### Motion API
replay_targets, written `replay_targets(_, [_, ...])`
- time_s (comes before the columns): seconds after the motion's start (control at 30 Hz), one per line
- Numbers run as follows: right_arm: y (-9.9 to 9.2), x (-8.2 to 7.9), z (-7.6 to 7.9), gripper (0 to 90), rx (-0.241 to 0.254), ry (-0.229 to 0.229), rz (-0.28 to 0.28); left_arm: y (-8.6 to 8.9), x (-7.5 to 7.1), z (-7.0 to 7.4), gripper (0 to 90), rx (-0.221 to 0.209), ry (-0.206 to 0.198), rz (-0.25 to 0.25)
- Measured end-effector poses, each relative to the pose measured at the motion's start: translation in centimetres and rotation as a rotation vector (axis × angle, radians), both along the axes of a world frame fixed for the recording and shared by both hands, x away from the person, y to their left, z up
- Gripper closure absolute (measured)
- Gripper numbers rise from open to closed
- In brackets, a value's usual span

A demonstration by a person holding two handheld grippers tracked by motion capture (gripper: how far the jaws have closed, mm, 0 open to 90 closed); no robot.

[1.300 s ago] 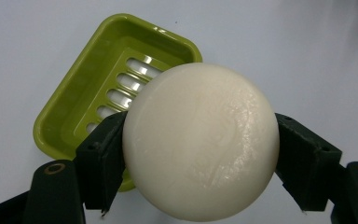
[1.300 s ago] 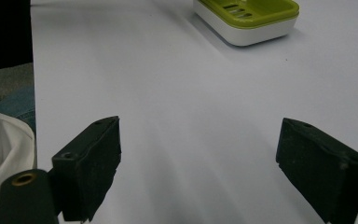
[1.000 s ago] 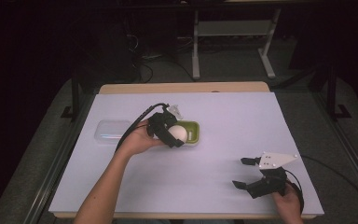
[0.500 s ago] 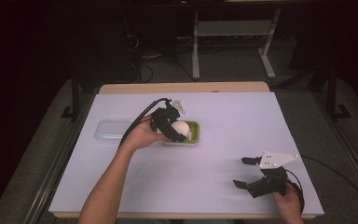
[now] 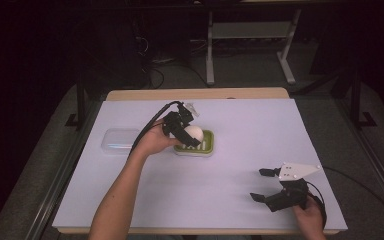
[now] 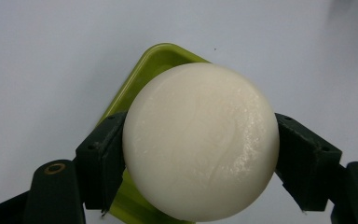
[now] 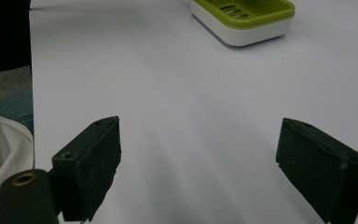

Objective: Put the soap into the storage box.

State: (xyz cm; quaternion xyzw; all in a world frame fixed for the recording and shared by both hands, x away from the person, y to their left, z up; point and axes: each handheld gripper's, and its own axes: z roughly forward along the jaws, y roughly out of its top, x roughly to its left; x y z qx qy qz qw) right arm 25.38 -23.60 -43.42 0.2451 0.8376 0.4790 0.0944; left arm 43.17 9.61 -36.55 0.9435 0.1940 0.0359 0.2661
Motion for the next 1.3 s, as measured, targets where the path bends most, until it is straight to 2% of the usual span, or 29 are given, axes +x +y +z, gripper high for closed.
replay_targets(0.13, [0.0, 0.0, 0.0, 13.1, 0.001, 0.0, -0.002, -0.5, 0.1, -0.5, 25.0, 0.007, 0.006, -0.003])
replay_targets(0.5, [-0.1, 0.0, 0.0, 13.1, 0.0, -0.001, -0.002, -0.7, 0.8, -1.5, 24.9, -0.001, 0.019, 0.029])
replay_targets(1.13, [0.0, 0.0, 0.0, 13.1, 0.003, 0.001, 0.001, -0.9, 1.4, -2.3, 24.9, 0.025, 0.038, 0.042])
replay_targets(1.3, [0.0, 0.0, 0.0, 13.1, 0.003, 0.001, 0.001, -1.0, 1.4, -2.4, 24.9, 0.019, 0.04, 0.054])
